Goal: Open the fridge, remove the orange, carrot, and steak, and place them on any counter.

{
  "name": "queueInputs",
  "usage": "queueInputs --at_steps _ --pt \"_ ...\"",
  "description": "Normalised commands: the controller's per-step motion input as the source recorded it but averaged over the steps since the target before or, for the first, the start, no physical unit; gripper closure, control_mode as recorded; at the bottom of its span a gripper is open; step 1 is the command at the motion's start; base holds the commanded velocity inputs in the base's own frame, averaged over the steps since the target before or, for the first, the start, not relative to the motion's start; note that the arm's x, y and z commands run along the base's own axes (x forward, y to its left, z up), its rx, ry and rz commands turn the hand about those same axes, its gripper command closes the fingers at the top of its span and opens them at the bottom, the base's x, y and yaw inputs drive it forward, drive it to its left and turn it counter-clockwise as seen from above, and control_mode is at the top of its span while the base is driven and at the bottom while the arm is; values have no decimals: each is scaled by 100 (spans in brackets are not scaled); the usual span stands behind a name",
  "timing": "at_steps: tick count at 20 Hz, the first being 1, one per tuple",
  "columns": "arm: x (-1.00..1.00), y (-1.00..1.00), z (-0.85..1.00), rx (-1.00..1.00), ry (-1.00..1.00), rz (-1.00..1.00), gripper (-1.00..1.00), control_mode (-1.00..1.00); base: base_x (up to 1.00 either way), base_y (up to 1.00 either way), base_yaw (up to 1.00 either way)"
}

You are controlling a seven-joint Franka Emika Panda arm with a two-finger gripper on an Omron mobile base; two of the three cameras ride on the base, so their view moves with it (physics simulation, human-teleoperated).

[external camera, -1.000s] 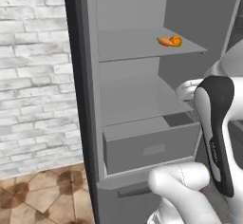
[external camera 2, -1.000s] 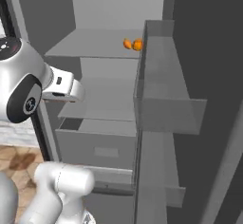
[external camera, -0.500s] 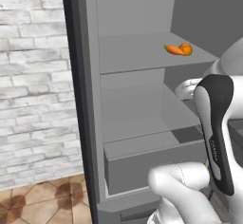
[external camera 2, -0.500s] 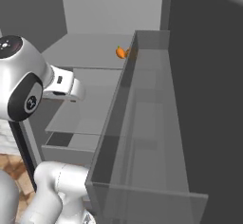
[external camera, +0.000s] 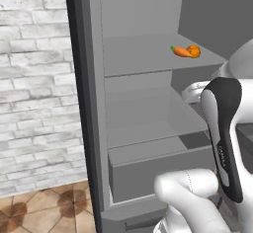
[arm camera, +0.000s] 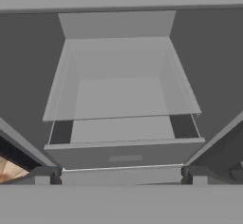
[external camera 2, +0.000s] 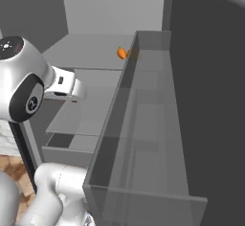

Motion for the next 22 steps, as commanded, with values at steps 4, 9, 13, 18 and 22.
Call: queueInputs --at_steps 4,9,13,18,22 --pt "51 0 17 -2 0 0 -100 -100 0 0 0" --pt "37 0 21 -7 0 -1 -100 -100 0 0 0" --pt "23 -19 9 -3 0 -1 -100 -100 0 0 0" --pt "44 -21 6 0 0 0 -100 -100 0 0 0" --pt "43 -6 0 0 -6 0 -100 -100 0 0 0"
